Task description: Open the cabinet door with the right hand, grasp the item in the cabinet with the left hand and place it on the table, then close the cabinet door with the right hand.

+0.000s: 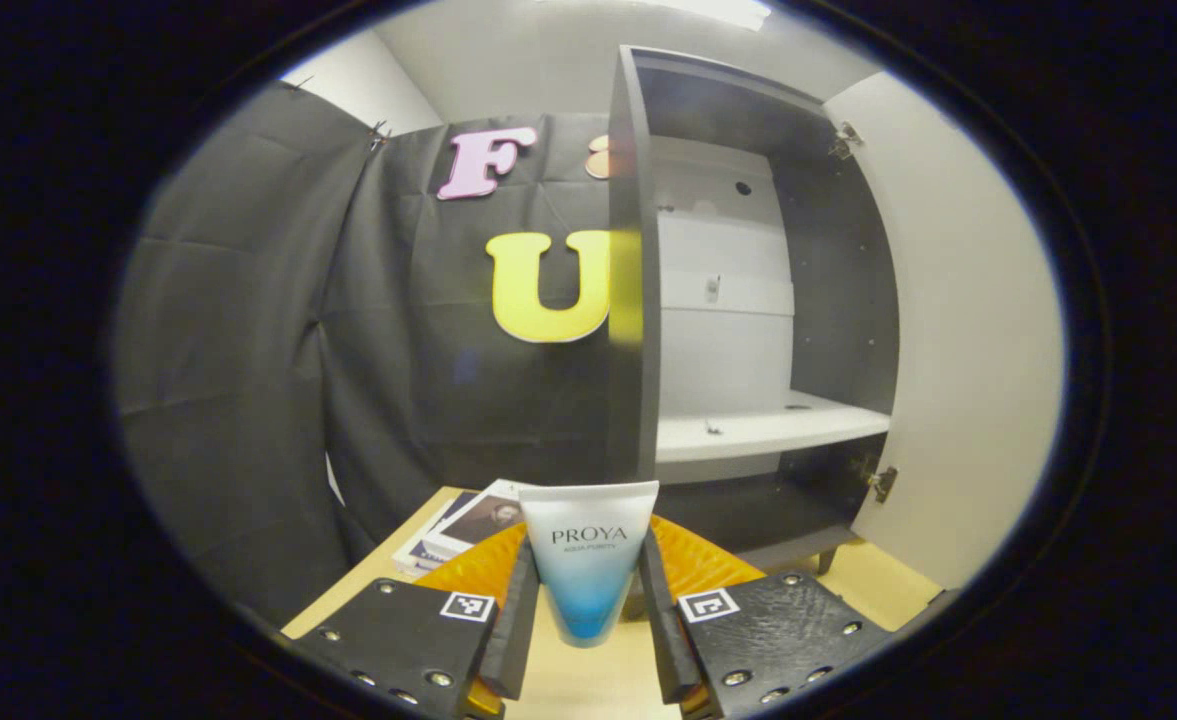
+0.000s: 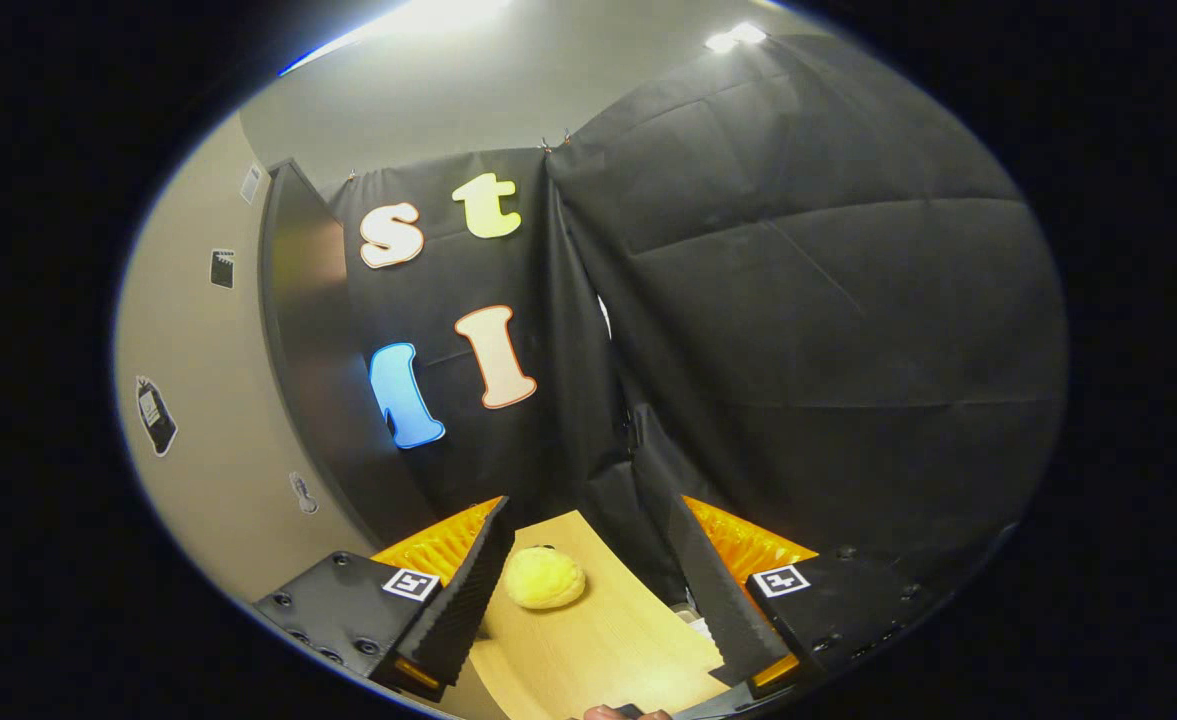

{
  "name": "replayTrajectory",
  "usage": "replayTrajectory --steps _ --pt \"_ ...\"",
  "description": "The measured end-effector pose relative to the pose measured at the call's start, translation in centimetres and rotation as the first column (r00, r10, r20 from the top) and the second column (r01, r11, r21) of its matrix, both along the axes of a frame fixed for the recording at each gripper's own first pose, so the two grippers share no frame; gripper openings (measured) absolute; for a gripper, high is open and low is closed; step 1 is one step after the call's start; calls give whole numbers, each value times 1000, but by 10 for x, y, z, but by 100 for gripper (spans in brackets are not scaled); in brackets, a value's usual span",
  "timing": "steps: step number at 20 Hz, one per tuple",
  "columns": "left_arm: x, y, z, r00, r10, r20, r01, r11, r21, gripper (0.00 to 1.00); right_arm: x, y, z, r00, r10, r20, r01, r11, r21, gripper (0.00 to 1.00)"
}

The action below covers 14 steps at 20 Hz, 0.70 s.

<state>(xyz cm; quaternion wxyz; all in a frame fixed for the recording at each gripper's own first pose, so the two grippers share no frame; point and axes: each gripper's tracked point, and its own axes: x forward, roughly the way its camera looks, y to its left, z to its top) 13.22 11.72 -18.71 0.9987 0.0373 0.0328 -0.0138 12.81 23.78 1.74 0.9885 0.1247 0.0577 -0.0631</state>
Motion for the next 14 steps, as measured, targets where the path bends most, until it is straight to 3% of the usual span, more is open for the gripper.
replayTrajectory --steps 10,14 --pt "-34 49 -132 994 -6 -111 2 999 -36 51 -46 0 -8 999 -49 -9 48 998 -43 98" --pt "-43 52 -171 988 2 -155 -2 1000 -2 52 -56 -2 -14 998 -67 -7 67 997 -46 98"
